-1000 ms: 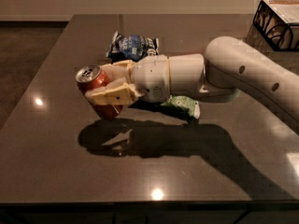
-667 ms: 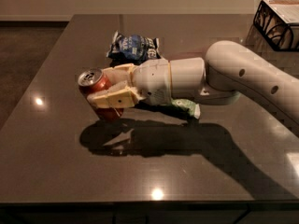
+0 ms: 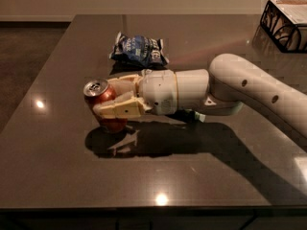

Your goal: Place coke can upright

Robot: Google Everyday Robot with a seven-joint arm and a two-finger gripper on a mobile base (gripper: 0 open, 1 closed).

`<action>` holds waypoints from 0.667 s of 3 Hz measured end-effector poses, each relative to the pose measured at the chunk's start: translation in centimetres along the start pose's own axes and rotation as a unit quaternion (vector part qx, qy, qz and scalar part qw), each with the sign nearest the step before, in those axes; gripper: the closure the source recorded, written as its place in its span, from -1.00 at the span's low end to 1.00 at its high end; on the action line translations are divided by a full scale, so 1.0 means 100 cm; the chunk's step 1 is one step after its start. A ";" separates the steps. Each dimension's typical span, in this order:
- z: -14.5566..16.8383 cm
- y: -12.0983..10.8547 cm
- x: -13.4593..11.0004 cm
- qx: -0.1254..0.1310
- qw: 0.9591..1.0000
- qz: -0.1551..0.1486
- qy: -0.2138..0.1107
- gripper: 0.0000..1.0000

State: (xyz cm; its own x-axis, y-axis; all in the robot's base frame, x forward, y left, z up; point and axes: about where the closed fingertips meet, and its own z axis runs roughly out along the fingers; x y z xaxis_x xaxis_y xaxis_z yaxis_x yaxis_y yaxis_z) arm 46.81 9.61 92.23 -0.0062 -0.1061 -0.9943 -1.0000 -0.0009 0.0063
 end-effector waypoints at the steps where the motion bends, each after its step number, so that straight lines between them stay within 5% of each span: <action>1: 0.000 0.000 0.006 -0.011 1.000 0.000 -0.012 0.51; 2: -0.001 -0.001 0.010 -0.024 0.999 0.004 -0.025 0.06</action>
Offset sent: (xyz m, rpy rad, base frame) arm 0.0050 -0.0077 -0.0171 0.0819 0.0319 0.0674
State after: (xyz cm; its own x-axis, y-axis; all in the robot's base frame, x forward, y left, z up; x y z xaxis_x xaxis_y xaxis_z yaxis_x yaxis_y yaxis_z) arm 46.91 9.45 91.24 -0.0163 -0.0573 -0.9982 -0.9987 -0.0475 0.0191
